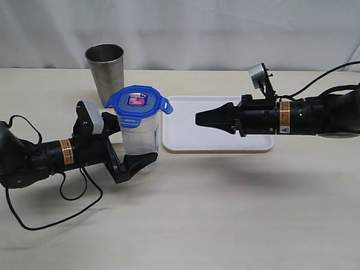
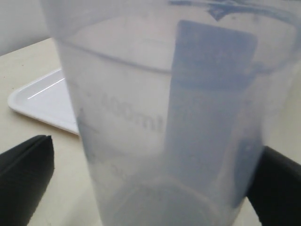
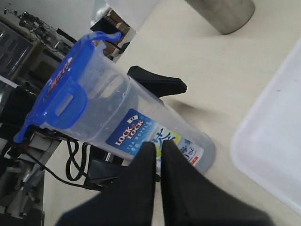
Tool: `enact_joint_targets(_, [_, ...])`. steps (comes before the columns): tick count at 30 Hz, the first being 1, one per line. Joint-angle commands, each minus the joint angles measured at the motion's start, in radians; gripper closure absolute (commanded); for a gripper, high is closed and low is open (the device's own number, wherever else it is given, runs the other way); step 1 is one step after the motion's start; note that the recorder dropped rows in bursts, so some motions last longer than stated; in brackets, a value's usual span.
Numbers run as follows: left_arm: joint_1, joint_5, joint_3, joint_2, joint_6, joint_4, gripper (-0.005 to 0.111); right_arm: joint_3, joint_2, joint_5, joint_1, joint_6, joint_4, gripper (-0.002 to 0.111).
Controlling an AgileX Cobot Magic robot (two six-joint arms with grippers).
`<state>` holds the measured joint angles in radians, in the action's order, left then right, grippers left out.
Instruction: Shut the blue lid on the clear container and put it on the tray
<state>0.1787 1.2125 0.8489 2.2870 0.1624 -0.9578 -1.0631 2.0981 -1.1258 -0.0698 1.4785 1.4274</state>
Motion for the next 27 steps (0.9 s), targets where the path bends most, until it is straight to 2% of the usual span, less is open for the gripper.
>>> enact_joint_targets(1, [0.006, 0.009, 0.003, 0.002, 0.007, 0.005, 0.002, -0.032, 0.053, -0.024, -0.067, 0.01, -0.012, 0.104])
enact_joint_targets(6, [0.006, 0.009, 0.003, 0.002, 0.007, 0.005, 0.002, -0.071, 0.064, 0.007, -0.136, 0.048, -0.022, 0.104])
enact_joint_targets(9, [0.008, 0.009, 0.003, 0.002, 0.007, 0.009, 0.002, -0.099, 0.064, 0.113, -0.151, 0.055, -0.049, 0.104])
enact_joint_targets(17, [0.008, 0.009, 0.003, 0.002, 0.007, 0.021, 0.002, -0.099, 0.088, 0.224, -0.208, 0.053, -0.267, 0.104])
enact_joint_targets(20, [0.008, 0.009, 0.003, 0.002, 0.007, 0.021, 0.002, -0.099, 0.088, 0.282, -0.234, 0.046, -0.272, 0.104])
enact_joint_targets(27, [0.008, 0.009, 0.003, 0.002, 0.007, 0.021, 0.002, -0.099, 0.088, 0.28, -0.247, 0.065, -0.275, 0.104])
